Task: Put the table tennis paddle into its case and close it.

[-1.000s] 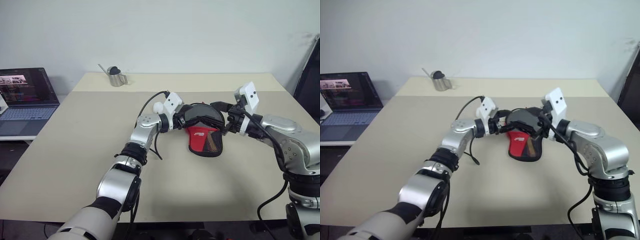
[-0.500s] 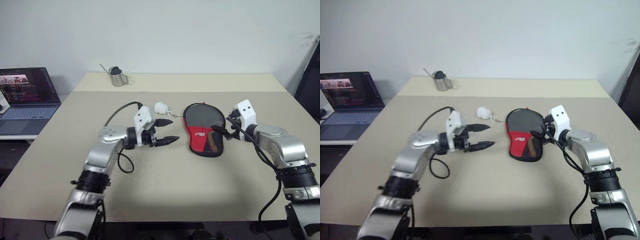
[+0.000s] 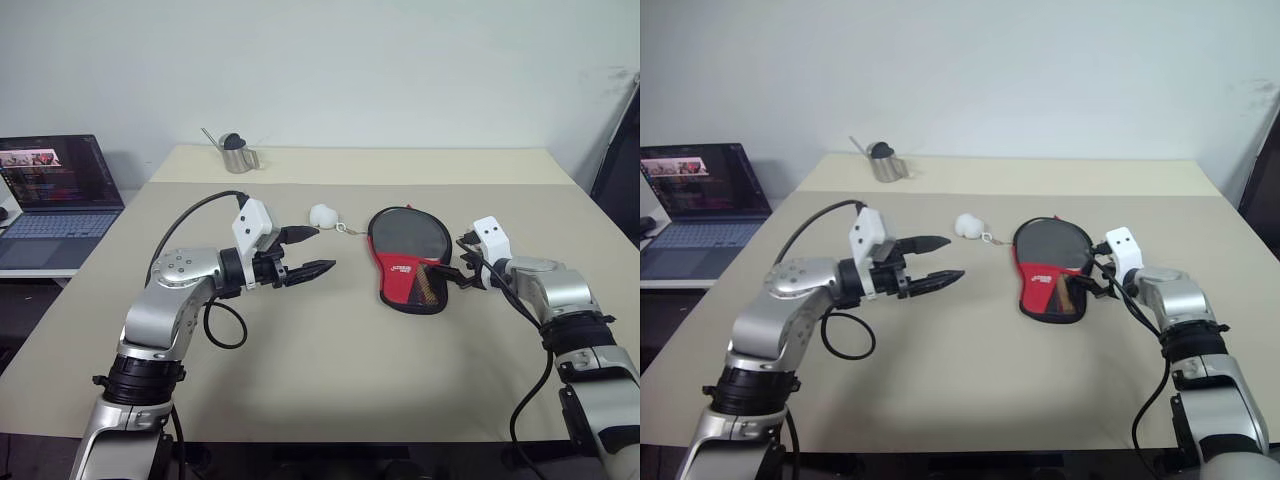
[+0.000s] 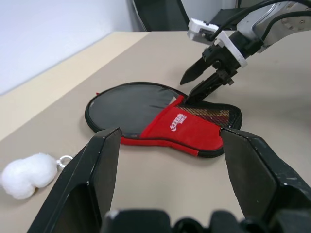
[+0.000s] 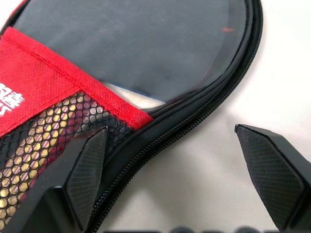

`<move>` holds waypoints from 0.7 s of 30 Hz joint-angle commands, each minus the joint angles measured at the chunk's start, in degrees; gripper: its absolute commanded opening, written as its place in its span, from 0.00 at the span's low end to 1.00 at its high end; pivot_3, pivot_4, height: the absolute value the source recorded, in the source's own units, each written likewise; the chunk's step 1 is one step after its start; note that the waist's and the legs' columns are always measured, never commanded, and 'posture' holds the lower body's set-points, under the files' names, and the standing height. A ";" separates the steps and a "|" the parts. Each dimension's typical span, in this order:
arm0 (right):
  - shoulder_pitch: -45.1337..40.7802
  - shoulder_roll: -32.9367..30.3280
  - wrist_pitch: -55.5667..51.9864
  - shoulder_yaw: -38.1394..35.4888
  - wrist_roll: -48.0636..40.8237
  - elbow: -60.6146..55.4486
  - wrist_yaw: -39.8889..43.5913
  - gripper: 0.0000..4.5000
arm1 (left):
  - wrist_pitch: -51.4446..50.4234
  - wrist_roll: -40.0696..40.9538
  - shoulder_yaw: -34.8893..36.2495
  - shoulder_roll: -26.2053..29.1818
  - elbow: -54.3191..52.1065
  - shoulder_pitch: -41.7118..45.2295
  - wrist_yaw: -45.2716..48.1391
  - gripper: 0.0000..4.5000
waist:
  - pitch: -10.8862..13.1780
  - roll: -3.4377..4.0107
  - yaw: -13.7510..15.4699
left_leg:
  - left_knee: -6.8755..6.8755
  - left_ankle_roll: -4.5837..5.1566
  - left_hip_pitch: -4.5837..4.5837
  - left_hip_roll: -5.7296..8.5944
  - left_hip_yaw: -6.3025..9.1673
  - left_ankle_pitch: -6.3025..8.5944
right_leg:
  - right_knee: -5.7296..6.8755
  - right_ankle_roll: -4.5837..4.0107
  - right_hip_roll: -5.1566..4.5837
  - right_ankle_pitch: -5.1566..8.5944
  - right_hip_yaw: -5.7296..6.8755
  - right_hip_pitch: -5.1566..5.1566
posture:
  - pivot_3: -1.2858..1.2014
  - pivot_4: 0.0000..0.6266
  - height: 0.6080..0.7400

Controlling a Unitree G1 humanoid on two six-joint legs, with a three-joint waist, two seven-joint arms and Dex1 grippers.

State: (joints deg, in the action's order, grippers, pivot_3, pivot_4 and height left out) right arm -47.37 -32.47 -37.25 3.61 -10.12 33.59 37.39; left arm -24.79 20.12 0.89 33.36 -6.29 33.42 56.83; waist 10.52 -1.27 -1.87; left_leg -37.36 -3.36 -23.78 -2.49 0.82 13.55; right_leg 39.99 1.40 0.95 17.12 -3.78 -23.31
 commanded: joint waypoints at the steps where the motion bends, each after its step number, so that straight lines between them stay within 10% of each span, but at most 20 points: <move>1: -1.58 0.32 0.62 0.82 1.45 1.98 1.90 0.99 | 0.10 1.04 1.13 0.78 -2.19 0.97 -0.89 0.78 | 0.00 0.00 0.00 | 0.00 0.00 0.00 0.00 0.00 0.00 | 0.00 0.00 0.00 0.00 0.00 0.00 | 0.52 0.24 1.00; 11: -2.62 2.64 -1.02 3.01 3.52 4.76 6.63 0.99 | 0.36 1.04 0.68 1.09 -1.80 1.51 -1.38 0.78 | -0.01 0.00 -0.42 | 0.00 0.00 0.03 -0.02 -0.01 0.00 | 0.01 0.00 0.01 0.00 0.00 0.01 | 0.52 0.24 1.00; 21: -3.61 5.28 -2.01 2.55 4.31 7.55 6.12 0.35 | 0.69 0.74 0.52 1.44 -1.46 1.23 -1.22 0.78 | -0.08 -0.09 -1.29 | 0.00 0.00 0.26 -0.03 -0.04 0.00 | 0.07 0.00 0.02 0.00 -0.04 0.19 | 0.52 0.24 1.00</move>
State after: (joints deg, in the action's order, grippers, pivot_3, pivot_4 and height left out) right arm -51.48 -27.82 -38.03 5.56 -6.83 39.69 43.81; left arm -24.81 20.22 0.83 33.99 -6.27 33.76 55.68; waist 10.44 -1.36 -3.16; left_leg -37.36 -3.36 -23.48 -2.51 0.78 13.55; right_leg 40.08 1.40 0.97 17.12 -3.82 -23.09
